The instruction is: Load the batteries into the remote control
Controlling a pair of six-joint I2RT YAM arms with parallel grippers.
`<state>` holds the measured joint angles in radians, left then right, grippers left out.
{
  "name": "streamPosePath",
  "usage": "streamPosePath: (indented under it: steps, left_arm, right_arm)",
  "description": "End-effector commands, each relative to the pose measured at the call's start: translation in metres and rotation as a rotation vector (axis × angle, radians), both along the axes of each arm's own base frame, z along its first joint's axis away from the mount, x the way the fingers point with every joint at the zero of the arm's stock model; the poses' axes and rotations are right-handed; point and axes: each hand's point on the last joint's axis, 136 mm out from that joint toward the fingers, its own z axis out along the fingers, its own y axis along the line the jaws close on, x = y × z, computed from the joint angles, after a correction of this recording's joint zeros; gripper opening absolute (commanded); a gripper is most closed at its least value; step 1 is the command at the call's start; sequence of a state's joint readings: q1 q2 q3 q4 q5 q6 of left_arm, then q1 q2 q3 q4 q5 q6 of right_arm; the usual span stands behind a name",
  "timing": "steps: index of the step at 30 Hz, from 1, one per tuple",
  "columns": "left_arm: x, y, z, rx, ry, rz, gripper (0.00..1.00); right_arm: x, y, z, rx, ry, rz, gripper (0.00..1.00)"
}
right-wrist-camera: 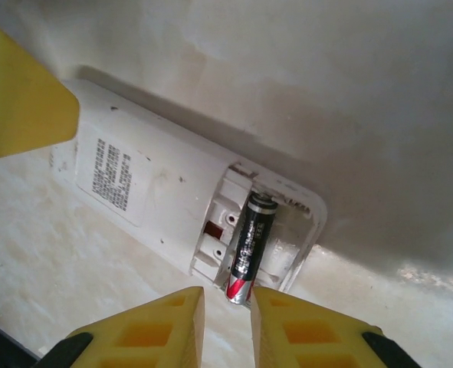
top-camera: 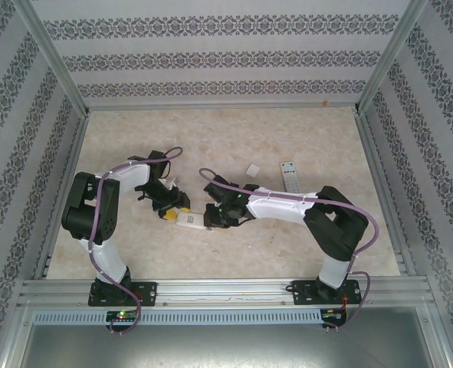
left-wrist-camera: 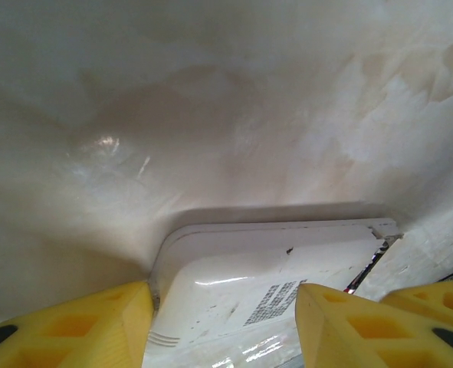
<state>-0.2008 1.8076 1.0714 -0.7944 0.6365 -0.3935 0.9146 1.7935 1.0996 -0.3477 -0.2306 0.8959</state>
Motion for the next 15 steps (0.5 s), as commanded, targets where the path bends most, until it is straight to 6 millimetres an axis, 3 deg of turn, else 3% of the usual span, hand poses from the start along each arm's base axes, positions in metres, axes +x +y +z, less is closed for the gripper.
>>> streamPosePath:
  steps: [1,15]
  left_arm:
    - [-0.0046,0.0005,-0.0067,-0.011,0.024,0.009,0.54]
    - [-0.0025,-0.0007,-0.0068,-0.017,0.023,0.009,0.52]
  right_arm:
    - [-0.0031,0.0072,-0.0028,0.008,0.019,0.004,0.23]
    - [0.0045,0.0090,-0.0097,-0.014,0.008,-0.005,0.20]
